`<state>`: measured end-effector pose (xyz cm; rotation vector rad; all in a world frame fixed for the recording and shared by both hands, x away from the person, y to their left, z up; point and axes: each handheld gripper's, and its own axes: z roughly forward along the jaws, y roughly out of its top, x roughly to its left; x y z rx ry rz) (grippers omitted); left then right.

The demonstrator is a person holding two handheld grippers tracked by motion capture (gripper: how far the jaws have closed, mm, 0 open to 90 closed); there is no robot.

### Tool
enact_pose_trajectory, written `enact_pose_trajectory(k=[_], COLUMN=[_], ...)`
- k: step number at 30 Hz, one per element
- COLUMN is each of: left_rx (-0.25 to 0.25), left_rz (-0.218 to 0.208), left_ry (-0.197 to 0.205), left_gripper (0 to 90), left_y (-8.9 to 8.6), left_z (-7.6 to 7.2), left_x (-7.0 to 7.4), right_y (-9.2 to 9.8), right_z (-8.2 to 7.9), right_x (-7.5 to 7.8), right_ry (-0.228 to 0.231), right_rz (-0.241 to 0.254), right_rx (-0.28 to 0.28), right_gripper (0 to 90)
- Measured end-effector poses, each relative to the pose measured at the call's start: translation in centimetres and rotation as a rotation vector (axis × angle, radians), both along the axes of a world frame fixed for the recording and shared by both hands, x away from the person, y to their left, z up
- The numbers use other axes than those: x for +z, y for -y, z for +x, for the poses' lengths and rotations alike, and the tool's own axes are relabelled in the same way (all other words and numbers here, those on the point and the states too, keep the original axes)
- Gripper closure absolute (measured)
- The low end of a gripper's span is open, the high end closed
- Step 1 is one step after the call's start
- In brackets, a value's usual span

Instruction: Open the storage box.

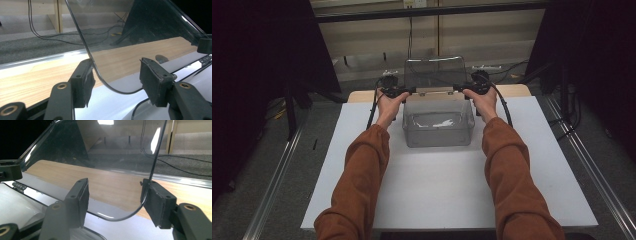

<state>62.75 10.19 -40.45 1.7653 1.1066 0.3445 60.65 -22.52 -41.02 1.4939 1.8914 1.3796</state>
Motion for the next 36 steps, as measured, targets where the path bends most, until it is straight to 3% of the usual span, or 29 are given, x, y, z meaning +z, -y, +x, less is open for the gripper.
enact_pose_trajectory(k=[3, 5, 7, 8, 10, 17, 21, 22, 24, 25, 26, 36], left_rx=[0.007, 0.007, 0.007, 0.010, 0.014, 0.013, 0.009, -0.004, -0.004, -0.001, 0.002, 0.000], left_rz=[0.014, 0.068, 0.080, 0.058, 0.051, 0.037, 0.041, 0.042, 0.060, 0.017, 0.013, 0.030], left_ry=[0.009, 0.041, 0.045, 0.027, 0.023, 0.021, 0.019, 0.024, 0.035, 0.025, 0.025, 0.054], left_gripper=[43.6, 43.8, 45.2, 45.2, 44.8, 44.1, 44.3, 44.9, 45.8, 44.6, 43.9, 24.7], left_y=[0.03, 0.14, 0.29, 0.17, 0.12, 0.09, 0.19, 0.41, 0.77, 0.82, 0.75, -0.15], left_z=[-0.01, -0.13, -0.16, -0.14, -0.14, -0.10, -0.10, -0.16, -0.31, -0.27, -0.23, -0.35], left_x=[0.01, 0.18, 0.24, 0.13, 0.08, -0.03, -0.04, -0.08, -0.17, -0.51, -0.60, -0.18], right_y=[-0.02, -0.03, 0.01, 0.18, 0.24, -0.09, -0.39, -0.46, -0.51, -0.69, -0.76, -0.35], right_z=[-0.05, -0.05, 0.02, 0.06, 0.08, 0.10, 0.03, 0.06, 0.08, 0.03, 0.01, -0.48], right_x=[-0.02, -0.07, -0.18, -0.40, -0.64, -0.63, -0.66, -0.74, -0.79, -0.68, -0.68, 0.11], right_ry=[-0.007, -0.010, -0.026, -0.049, -0.044, -0.041, -0.022, -0.023, -0.022, -0.006, 0.002, 0.047], right_rz=[0.004, 0.005, 0.013, 0.047, 0.068, 0.054, 0.004, -0.001, 0.020, 0.003, -0.013, -0.028], right_rx=[-0.005, -0.008, -0.024, -0.027, -0.032, -0.050, -0.077, -0.076, -0.061, -0.078, -0.083, -0.066], right_gripper=[38.9, 37.8, 35.6, 35.5, 35.7, 34.2, 31.3, 34.1, 32.6, 30.9, 29.6, 20.7])
